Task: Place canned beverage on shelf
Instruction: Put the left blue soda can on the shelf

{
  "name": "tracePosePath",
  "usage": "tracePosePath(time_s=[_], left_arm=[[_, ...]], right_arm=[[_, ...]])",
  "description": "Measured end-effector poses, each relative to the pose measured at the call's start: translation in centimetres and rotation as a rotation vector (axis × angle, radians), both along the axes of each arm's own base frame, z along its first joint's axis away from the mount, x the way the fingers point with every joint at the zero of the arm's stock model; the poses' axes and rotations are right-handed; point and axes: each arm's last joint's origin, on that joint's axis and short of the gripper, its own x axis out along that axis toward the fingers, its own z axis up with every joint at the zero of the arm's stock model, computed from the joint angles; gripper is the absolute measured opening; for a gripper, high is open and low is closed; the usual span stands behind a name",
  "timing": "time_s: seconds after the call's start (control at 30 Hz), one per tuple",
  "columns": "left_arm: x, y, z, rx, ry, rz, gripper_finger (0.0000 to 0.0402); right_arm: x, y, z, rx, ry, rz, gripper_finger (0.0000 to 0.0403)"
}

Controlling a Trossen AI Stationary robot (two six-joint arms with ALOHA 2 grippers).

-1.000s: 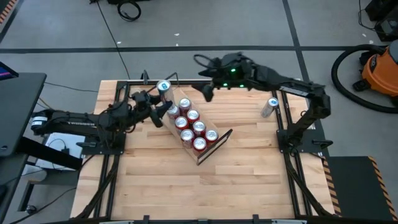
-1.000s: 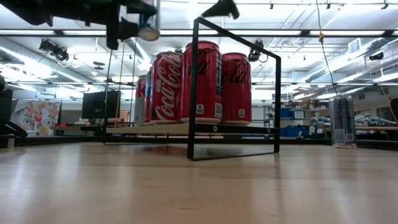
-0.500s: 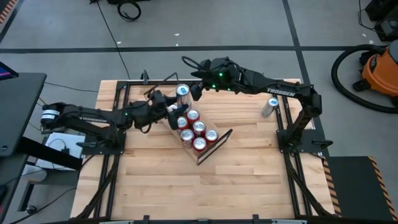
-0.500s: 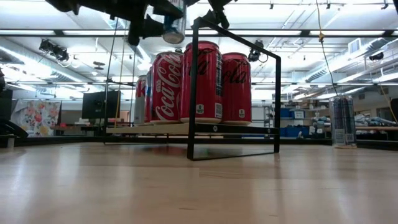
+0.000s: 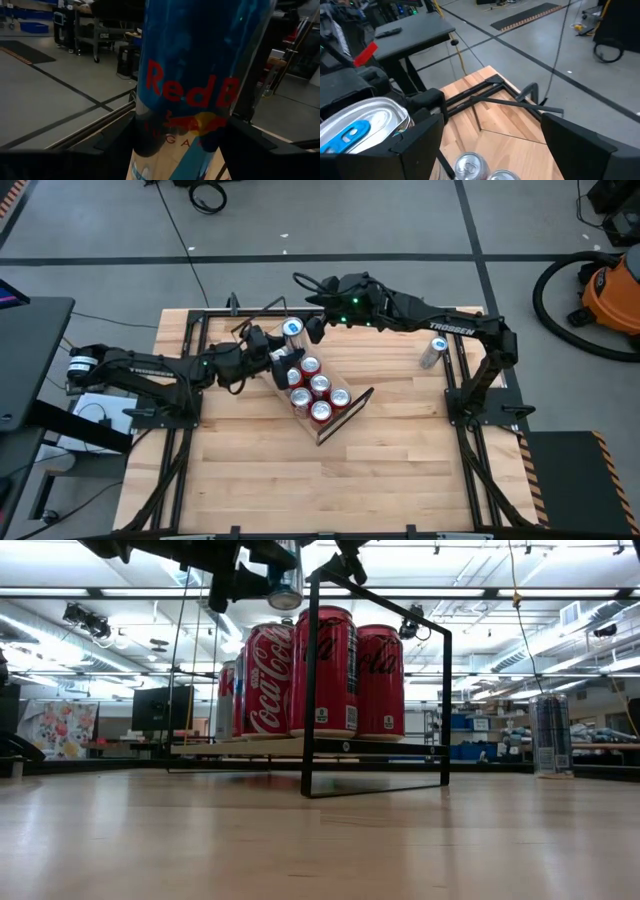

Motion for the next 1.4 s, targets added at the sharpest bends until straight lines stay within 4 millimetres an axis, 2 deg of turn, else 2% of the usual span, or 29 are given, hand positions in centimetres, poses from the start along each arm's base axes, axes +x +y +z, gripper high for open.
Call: tracePosePath(time_s=[0.13,0.3,0.47,0.6,0.83,1.13,1.27,1.4], left_arm=[[-0.3,0.1,0.2,-0.003,-0.007,0.031,0.0254],[-1.6,0.2,1.0,-0.001,-0.011,0.101,0.0254],[-3.3,-0.2,0.9,0.005,0.095,0.170,0.0254],[-4.7,-0.7,0.6,0.006,0.173,0.218,0.0254],[-7.1,-0.9,-2.7,-0.018,0.198,0.244,0.0254],[-9.3,0.1,-5.0,-0.028,0.165,0.305,0.0254],[-10.0,0.3,-7.0,-0.036,0.187,0.316,0.0254],[-10.3,0.2,-8.8,-0.047,0.136,0.294,0.0254]], right_arm=[[-1.0,-0.3,0.7,-0.045,0.019,-0.035,0.0346],[-3.5,-1.1,2.3,-0.097,0.044,-0.087,0.0345],[-6.1,-1.4,3.5,-0.108,0.082,-0.120,0.0346],[-7.6,-1.1,3.8,-0.096,0.141,-0.127,0.0346],[-8.7,-0.5,3.6,-0.082,0.222,-0.109,0.0346],[-8.5,0.3,3.5,-0.063,0.218,-0.071,0.0345],[-8.4,0.8,3.5,-0.048,0.214,-0.059,0.0346],[-8.4,1.5,3.3,-0.043,0.236,-0.033,0.0346]])
